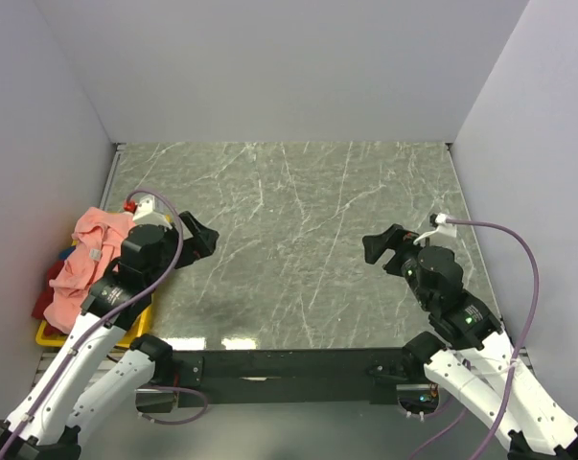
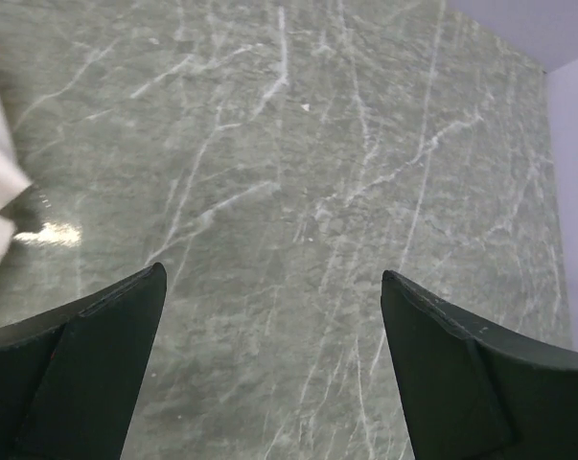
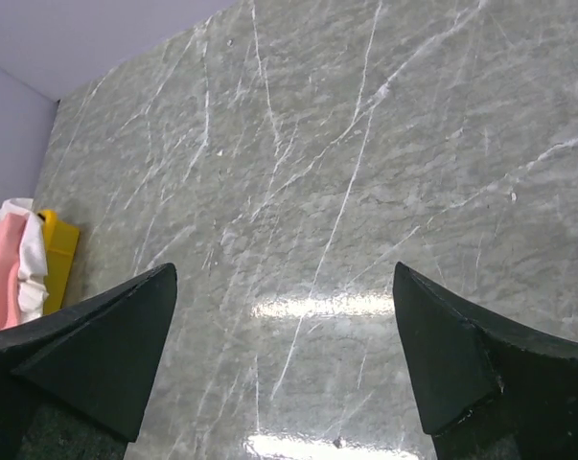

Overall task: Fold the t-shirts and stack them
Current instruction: Grab the tshirt from the pile

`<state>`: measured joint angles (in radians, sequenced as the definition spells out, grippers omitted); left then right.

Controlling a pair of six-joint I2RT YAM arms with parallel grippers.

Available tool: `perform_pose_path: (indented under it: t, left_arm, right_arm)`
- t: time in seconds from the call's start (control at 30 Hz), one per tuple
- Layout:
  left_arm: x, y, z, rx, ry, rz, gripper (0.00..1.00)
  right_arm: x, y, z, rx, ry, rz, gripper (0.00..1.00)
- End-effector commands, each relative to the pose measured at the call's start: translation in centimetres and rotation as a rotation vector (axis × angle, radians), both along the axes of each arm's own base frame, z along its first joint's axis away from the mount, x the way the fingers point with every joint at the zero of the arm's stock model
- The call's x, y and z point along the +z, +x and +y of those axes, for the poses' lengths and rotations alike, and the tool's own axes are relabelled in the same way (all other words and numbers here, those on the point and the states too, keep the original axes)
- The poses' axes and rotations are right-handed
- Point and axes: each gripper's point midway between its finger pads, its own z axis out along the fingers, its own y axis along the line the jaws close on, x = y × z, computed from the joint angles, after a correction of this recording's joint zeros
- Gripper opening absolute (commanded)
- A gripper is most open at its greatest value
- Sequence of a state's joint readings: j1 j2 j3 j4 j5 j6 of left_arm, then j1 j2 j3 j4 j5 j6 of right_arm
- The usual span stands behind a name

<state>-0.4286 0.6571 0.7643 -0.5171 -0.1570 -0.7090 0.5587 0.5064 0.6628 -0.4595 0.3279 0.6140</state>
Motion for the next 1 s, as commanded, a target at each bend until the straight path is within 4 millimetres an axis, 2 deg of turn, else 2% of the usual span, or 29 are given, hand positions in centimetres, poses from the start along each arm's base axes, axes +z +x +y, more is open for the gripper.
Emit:
perform_pose_path:
  t: [0.0, 0.27, 0.3, 0.43, 0.47, 0.6, 0.7, 0.83, 0.97]
  left_arm:
    - [2.5, 0.0, 2.0, 0.112, -0.007, -0.028, 0.99]
    - [2.3, -0.5, 7.4, 0.401, 0.082, 0.009, 1.00]
    - [1.6, -0.6, 7.9, 0.429, 0.108, 0.040, 0.99]
    - [1.8, -0.3, 11.2, 0.602, 0.241, 0.053, 0.99]
    - [1.7, -0.4, 11.3, 0.605, 0.245, 0.060, 0.99]
    - [1.2, -0.2, 14.0, 0.733, 0.352, 0.096, 1.00]
    - [0.1, 0.5, 15.5, 0.781, 0.371, 0.143, 0.99]
    - [-2.8, 0.7, 19.1, 0.841, 0.371, 0.256, 0.95]
    - [-5.0, 0.8, 20.8, 0.898, 0.348, 0.328, 0.89]
  right_arm:
    - [0.6, -0.2, -0.1, 0.016, -0.019, -0.023, 1.00]
    - [-1.2, -0.2, 1.9, 0.139, -0.094, 0.050, 0.97]
    - [-1.1, -0.1, 2.0, 0.143, -0.096, 0.052, 0.97]
    - [-1.3, 0.0, 2.2, 0.157, -0.121, 0.082, 0.96]
    - [-1.3, 0.0, 2.2, 0.159, -0.124, 0.085, 0.96]
    - [-1.2, -0.1, 2.2, 0.163, -0.125, 0.081, 0.96]
    - [-1.3, -0.2, 2.1, 0.165, -0.121, 0.073, 0.96]
    - [-1.3, -0.3, 2.3, 0.174, -0.107, 0.057, 0.96]
    - [-1.5, -0.3, 2.4, 0.180, -0.108, 0.063, 0.96]
